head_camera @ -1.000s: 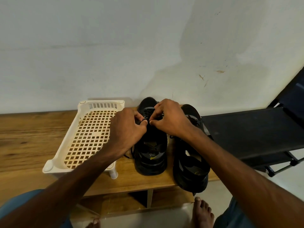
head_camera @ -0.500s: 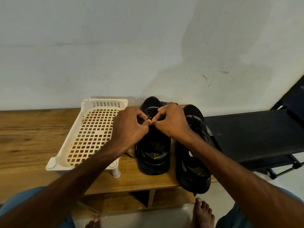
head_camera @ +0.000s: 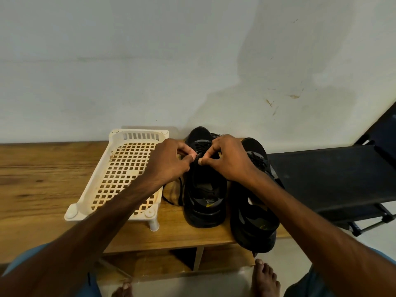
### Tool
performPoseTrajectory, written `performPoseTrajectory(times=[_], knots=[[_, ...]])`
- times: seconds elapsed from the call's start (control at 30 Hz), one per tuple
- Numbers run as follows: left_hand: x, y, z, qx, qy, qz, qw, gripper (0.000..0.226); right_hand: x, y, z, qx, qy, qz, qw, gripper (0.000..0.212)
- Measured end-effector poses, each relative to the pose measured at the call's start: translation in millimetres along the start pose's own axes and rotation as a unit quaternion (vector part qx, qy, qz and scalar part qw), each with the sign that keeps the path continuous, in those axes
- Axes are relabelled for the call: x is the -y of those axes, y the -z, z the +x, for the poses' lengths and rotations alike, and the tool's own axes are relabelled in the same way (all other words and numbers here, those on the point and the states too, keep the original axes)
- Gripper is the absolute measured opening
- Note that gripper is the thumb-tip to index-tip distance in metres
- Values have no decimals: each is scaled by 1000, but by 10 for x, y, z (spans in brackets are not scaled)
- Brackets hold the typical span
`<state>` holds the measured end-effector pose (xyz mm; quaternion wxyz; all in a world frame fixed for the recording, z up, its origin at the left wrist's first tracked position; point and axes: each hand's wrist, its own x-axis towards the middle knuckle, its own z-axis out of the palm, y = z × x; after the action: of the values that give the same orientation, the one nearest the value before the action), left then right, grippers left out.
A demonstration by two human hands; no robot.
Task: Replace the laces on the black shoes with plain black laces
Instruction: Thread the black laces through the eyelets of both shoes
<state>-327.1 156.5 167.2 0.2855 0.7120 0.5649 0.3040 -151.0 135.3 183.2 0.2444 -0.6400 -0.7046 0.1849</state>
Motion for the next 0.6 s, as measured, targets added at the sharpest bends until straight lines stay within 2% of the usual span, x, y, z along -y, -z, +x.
performPoseTrajectory(times=[0.2,0.37,0.6], knots=[[31,35,29,38,-5,20,999,15,-47,49,18,63,-21,73,995,11],[45,61,36,57,-35,11,998,20,-56,-35,28,17,-16,76,997,8],[60,93,46,58,-72,-16,996,11,-44,-71,0,-14,-9,54,998,8]])
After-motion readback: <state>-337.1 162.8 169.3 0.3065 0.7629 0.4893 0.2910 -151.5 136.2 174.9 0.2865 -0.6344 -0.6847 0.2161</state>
